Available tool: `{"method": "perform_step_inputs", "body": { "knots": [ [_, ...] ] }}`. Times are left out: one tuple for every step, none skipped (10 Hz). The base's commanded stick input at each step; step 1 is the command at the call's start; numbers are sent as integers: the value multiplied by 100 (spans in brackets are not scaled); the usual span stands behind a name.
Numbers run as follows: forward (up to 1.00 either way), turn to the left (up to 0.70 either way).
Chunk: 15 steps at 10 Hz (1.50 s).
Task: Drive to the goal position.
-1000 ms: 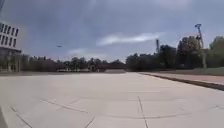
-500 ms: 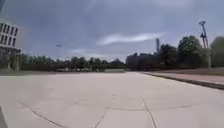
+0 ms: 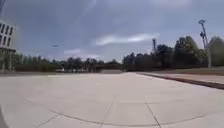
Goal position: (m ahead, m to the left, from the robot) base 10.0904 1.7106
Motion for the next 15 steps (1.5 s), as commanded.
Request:
{"method": "perform_step_inputs", "body": {
  "knots": [
    [100,0],
    [100,0],
    [100,0],
    [100,0],
    [100,0],
    [100,0],
    [100,0],
    [100,0],
    [100,0],
    [100,0],
    [100,0],
    [100,0],
    [100,0],
    [100,0],
    [100,0]
  ]
}}
